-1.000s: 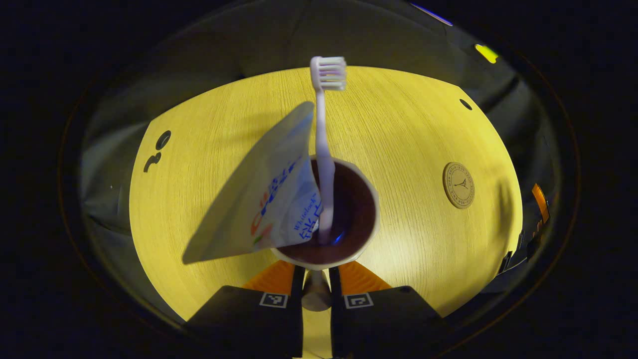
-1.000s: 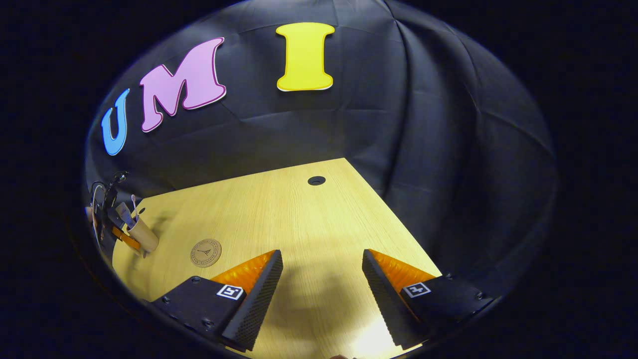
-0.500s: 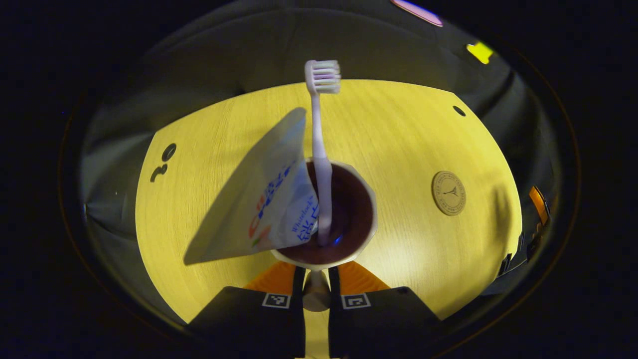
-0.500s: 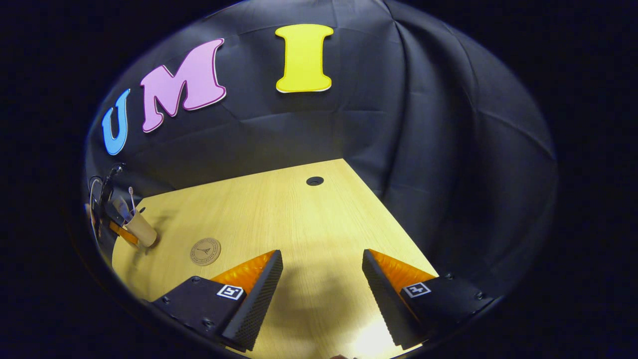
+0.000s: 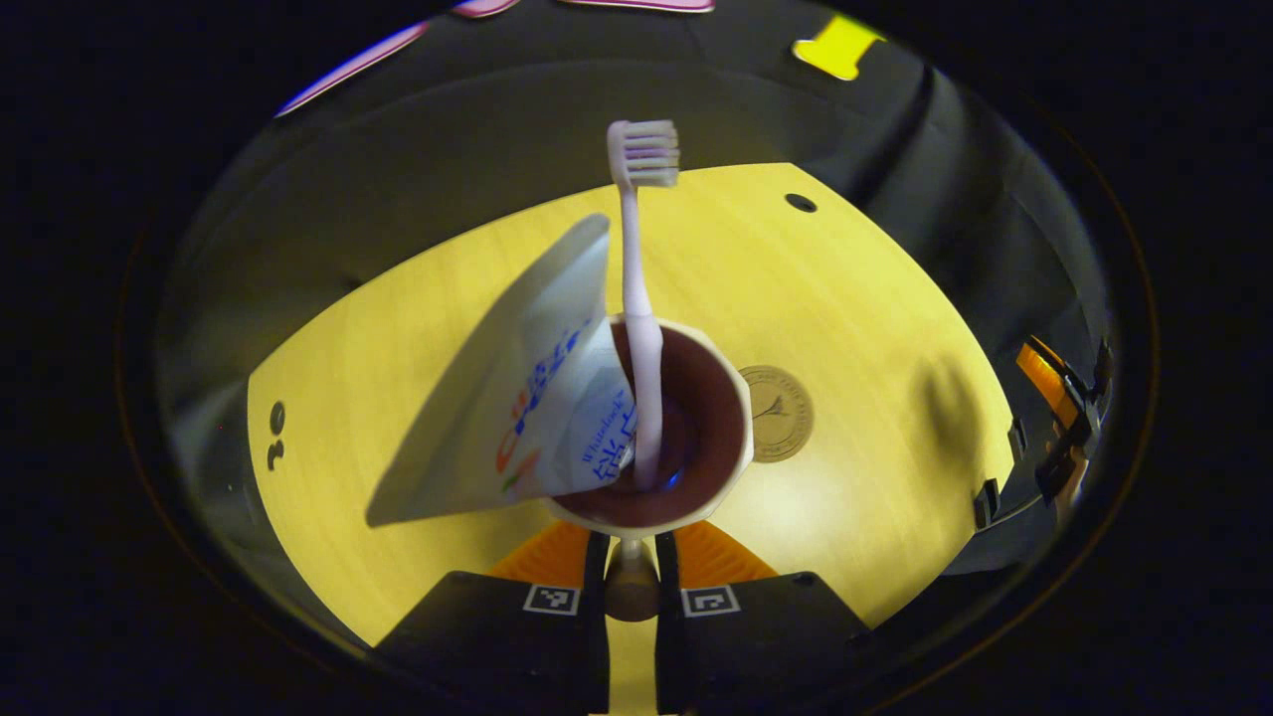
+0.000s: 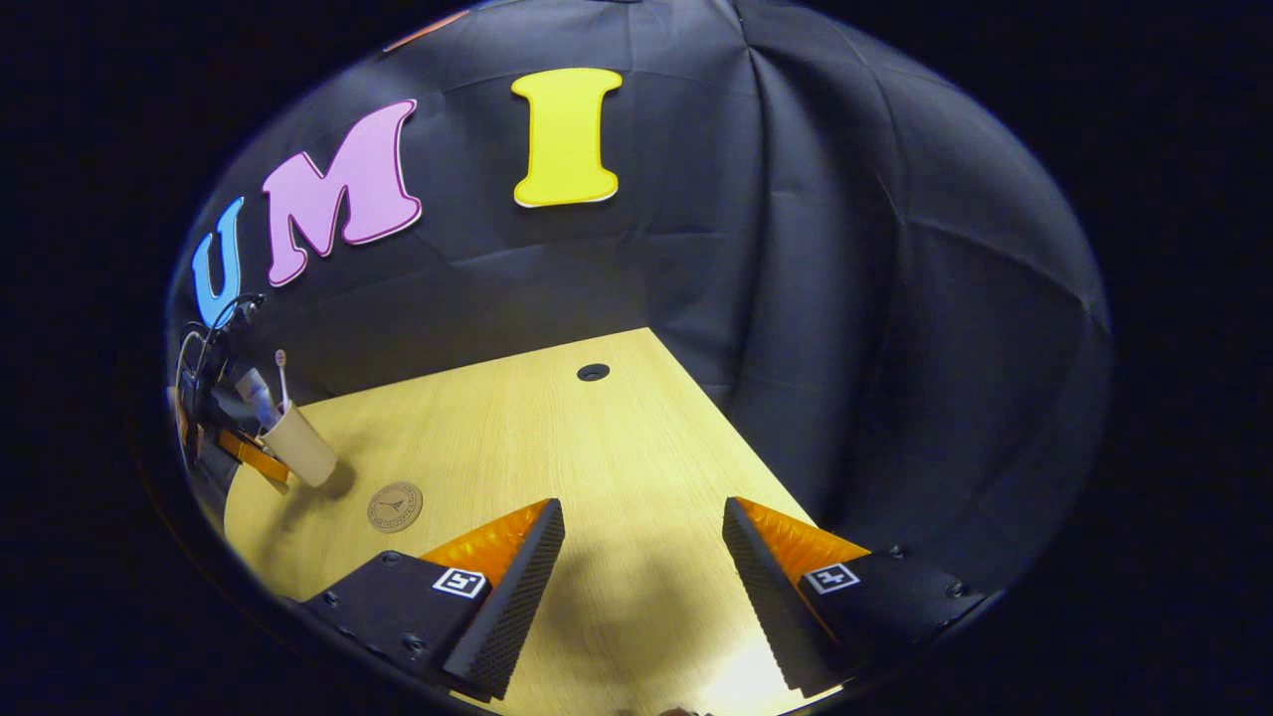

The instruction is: Put the toothbrush and toothpaste on the desktop into the cup, then pick up the cup and place it on the coaster on the desktop.

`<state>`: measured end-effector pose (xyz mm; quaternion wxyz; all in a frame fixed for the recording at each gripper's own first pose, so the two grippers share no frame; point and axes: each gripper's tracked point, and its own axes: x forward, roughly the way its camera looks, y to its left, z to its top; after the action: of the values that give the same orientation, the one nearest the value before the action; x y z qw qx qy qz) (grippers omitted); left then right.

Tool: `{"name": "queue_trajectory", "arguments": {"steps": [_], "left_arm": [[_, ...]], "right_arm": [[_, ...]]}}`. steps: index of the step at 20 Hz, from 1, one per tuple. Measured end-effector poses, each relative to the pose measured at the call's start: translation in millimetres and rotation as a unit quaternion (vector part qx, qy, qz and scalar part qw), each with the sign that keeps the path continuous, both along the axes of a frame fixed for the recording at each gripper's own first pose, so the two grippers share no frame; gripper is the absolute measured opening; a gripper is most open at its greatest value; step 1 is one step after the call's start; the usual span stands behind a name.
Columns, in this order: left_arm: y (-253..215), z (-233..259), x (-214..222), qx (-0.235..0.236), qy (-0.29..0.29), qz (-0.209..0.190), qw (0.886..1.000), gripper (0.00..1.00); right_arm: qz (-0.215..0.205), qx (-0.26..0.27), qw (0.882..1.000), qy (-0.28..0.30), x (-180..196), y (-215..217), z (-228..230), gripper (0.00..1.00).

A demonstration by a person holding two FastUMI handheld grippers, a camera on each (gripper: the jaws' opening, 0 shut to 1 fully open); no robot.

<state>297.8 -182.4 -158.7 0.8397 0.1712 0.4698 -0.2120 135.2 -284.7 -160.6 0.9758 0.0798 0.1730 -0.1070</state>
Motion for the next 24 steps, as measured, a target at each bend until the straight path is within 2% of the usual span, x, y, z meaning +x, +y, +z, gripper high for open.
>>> {"name": "queue_trajectory", "arguments": {"steps": [4, 5, 6, 9, 14, 20, 21, 22, 24], "left_arm": [[-51, -16, -7, 0.007, 0.013, -0.042, 0.999, 0.23], [-61, -21, -9, 0.01, 0.016, -0.051, 0.999, 0.18], [-69, -26, -12, 0.014, 0.019, -0.057, 0.998, 0.23], [-82, -37, -12, 0.028, 0.023, -0.067, 0.997, 0.23], [-86, -49, -16, 0.039, 0.035, -0.059, 0.997, 0.23], [-85, -47, -15, 0.031, 0.034, -0.038, 0.998, 0.29], [-86, -44, -17, 0.029, 0.031, -0.04, 0.998, 0.27], [-87, -39, -18, 0.026, 0.026, -0.043, 0.998, 0.34], [-87, -28, -25, 0.014, 0.018, -0.044, 0.999, 0.69]], "right_arm": [[-0.003, 0.0, 1.0, -0.008, -11, 2, 6, 0.99], [-0.002, 0.001, 1.0, -0.01, -12, 4, 7, 0.99], [-0.001, 0.004, 1.0, -0.012, -14, 6, 8, 0.99], [0.008, 0.005, 1.0, -0.015, -17, 13, 11, 0.99], [0.018, 0.008, 1.0, -0.012, -23, 20, 6, 0.99], [0.029, 0.003, 1.0, -0.013, -26, 24, 5, 0.99], [0.029, 0.002, 1.0, -0.013, -24, 24, 5, 0.99], [0.03, 0.002, 0.999, -0.013, -24, 25, 6, 0.99], [0.032, 0.002, 0.999, -0.015, -24, 29, 10, 0.99]]}}
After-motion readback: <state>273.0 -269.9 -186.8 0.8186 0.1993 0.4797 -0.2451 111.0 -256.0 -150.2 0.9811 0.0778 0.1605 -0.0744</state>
